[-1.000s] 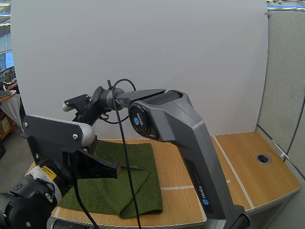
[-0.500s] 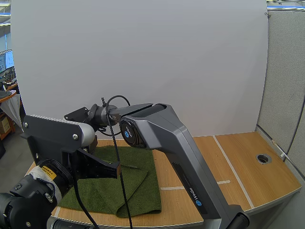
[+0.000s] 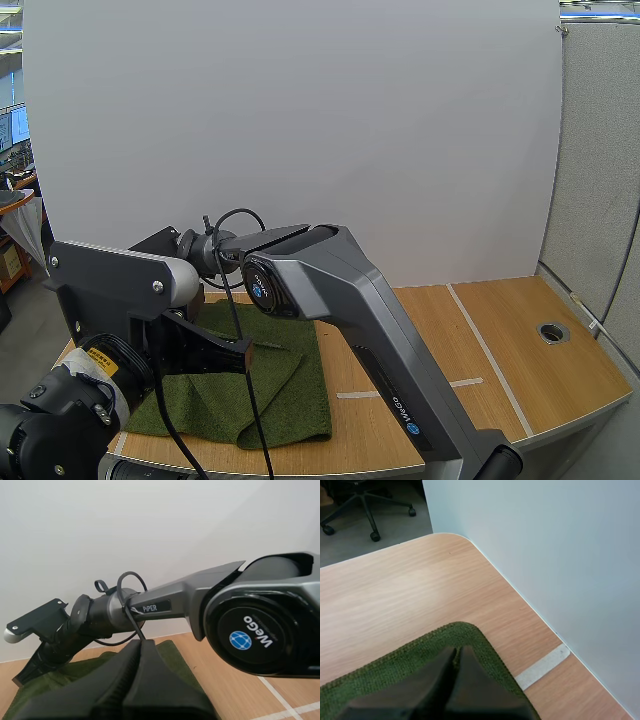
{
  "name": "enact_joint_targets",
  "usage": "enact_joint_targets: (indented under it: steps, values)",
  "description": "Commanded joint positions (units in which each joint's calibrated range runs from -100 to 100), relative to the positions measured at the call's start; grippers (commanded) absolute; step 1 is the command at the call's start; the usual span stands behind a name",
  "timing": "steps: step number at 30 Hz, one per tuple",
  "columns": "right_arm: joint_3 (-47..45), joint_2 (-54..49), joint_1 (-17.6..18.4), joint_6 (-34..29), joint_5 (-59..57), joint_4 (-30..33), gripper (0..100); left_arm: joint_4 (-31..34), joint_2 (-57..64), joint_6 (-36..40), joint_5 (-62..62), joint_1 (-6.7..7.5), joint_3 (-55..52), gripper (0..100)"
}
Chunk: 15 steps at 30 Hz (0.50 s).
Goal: Fold the towel
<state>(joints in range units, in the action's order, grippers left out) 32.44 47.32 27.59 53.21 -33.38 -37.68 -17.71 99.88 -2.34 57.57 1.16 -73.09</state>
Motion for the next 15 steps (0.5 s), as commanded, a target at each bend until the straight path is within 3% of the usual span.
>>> enact_joint_targets:
  steps: [1, 15]
  values:
    - [0.44, 0.53, 0.04, 0.47, 3.70, -0.89, 0, -0.98, 0.12, 0.39, -0.23, 0.04, 0.32, 0]
    - [0.44, 0.66, 0.88, 0.47, 7.17, -1.87, 0, -1.69, 0.12, 0.39, -0.23, 0.04, 0.32, 0]
